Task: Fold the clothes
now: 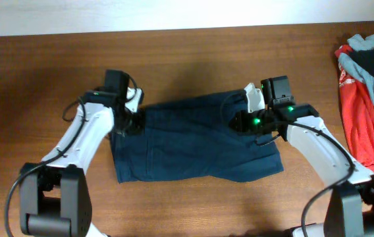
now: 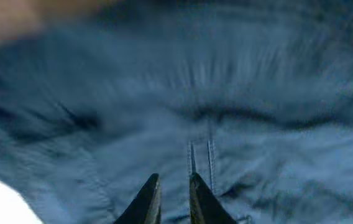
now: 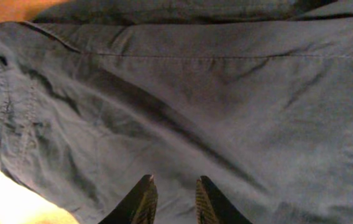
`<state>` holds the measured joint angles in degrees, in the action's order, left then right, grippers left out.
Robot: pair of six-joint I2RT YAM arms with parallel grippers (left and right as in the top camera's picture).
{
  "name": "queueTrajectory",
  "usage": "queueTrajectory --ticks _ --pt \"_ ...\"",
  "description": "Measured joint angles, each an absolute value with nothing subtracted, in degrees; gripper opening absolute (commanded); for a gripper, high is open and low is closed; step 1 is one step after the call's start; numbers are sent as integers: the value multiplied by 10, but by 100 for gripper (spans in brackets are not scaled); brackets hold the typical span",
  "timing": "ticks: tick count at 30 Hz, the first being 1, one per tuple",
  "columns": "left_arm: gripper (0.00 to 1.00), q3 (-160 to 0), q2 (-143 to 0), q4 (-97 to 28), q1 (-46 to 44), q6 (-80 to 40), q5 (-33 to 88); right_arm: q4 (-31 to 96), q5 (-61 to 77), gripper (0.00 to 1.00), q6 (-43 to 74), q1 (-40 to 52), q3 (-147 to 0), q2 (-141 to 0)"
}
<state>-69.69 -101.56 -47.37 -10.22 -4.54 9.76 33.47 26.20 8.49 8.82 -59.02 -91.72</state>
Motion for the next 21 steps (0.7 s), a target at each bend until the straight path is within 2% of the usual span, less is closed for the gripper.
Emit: queueTrajectory --ticks 5,9,16,20,21 --pt "15 -603 -1015 -464 -115 -135 99 277 247 20 113 88 -590 -980" --pt "15 -559 -1009 -458 -114 -204 101 213 215 10 165 87 -590 -1039" --pt "11 -521 -985 -476 -105 -247 113 176 106 9 312 46 -590 -1071" --pt "11 -515 -985 -505 -84 -251 114 178 92 10 325 -8 -590 -1071" --pt "11 -514 -985 -510 -79 -251 113 179 98 13 316 -18 -590 -1071"
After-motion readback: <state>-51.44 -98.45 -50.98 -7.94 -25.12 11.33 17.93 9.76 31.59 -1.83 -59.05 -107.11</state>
